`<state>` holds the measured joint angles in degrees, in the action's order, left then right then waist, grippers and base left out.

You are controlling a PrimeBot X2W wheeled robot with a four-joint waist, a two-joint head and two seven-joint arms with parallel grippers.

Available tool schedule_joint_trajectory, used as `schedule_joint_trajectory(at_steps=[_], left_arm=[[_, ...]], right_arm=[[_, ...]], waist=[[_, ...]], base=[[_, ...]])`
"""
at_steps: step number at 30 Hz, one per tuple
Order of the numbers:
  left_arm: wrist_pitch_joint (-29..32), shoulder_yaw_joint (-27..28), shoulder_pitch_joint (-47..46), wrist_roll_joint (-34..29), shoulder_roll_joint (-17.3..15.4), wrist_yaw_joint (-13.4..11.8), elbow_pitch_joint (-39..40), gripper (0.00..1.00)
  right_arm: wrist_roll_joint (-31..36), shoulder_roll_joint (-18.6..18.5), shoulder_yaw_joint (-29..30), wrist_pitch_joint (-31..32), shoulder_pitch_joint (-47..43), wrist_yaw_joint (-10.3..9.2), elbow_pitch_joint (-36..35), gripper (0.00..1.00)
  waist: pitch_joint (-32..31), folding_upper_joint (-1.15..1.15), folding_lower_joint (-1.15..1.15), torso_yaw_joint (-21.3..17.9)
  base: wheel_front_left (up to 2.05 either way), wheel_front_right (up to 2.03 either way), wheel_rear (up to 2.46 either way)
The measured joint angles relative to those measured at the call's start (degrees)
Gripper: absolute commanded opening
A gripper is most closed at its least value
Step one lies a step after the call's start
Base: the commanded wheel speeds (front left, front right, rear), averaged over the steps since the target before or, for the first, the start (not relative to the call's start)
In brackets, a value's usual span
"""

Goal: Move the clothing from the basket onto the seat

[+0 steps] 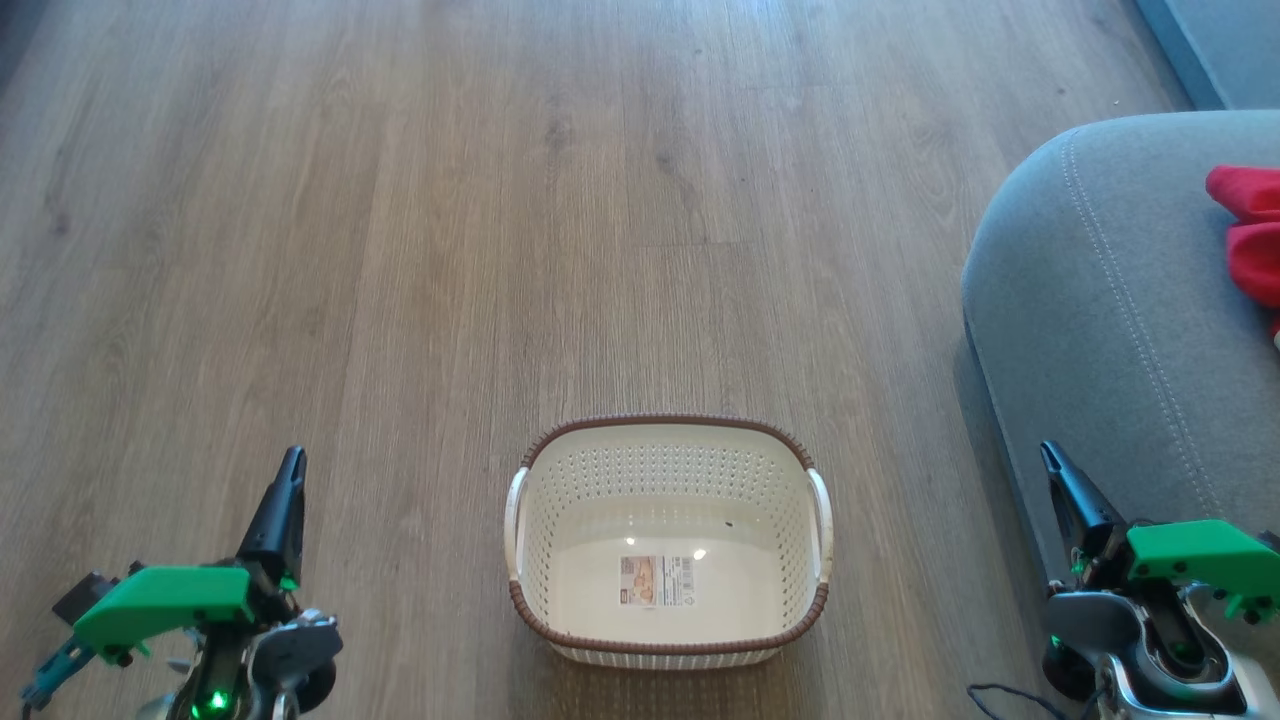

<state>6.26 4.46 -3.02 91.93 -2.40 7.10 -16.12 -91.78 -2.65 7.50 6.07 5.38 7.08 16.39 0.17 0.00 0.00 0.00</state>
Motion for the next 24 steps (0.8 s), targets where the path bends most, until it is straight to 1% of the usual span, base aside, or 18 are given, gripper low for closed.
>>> schedule_joint_trajectory(at_steps=[24], left_arm=[[0.0, 0.0, 0.0, 0.0, 0.0, 0.0, 0.0, 0.0]], right_arm=[[0.0, 0.1, 0.0, 0.0, -0.1, 0.0, 0.0, 0.0]], waist=[[0.0, 0.0, 0.0, 0.0]], base=[[0.0, 0.0, 0.0]])
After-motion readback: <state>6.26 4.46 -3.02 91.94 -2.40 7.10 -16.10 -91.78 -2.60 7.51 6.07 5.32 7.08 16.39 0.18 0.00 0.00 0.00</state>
